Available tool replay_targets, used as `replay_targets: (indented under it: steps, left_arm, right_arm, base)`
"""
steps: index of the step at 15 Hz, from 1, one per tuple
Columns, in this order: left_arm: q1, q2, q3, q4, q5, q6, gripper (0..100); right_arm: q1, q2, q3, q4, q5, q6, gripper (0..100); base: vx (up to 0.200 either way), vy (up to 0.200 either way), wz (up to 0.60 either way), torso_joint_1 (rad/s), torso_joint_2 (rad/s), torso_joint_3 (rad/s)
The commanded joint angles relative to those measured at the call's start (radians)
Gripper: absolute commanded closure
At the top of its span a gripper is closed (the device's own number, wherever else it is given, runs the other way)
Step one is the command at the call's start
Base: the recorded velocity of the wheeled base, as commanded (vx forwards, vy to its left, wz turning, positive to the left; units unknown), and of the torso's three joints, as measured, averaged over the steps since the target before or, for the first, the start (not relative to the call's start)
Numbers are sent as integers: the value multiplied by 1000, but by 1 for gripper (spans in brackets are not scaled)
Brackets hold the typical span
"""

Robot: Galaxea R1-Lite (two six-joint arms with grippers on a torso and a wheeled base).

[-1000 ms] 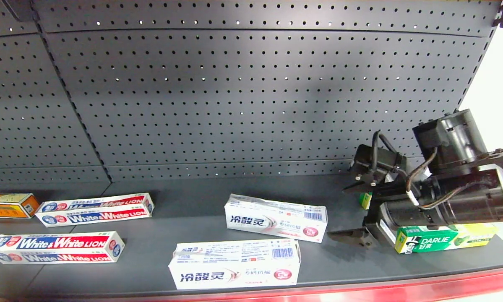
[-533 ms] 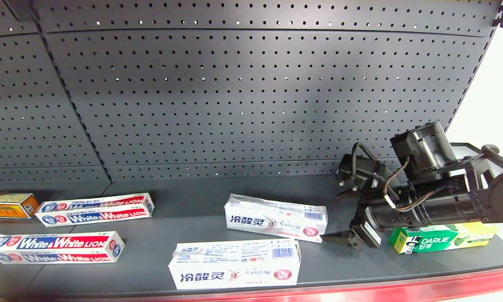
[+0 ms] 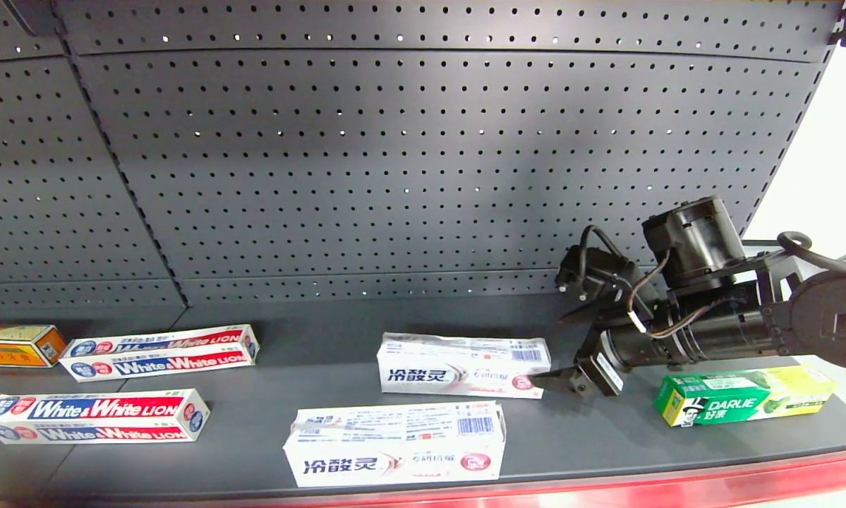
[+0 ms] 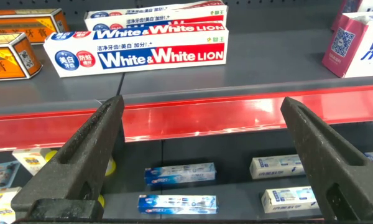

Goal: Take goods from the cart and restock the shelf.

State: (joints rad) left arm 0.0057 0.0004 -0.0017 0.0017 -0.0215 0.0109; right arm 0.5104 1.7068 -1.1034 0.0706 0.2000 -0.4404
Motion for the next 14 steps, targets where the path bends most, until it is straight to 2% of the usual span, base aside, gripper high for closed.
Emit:
replay_targets:
  steps: [1,6,11,14]
  left_arm:
    - [0,0,0,0,0,0,0]
    - [0,0,0,0,0,0,0]
    - [0,0,0,0,0,0,0]
    - [0,0,0,0,0,0,0]
  right_arm:
    - [-12,13,-1,0,1,2,0]
    - [-26,-26,8,0,1,14,0]
    - [-110,-67,31,3,2,14,0]
    - [-107,-46,31,1,1,16,0]
  base:
    - [0,0,0,0,0,0]
    - [0,0,0,0,0,0]
    - [0,0,0,0,0,0]
    - [0,0,0,0,0,0]
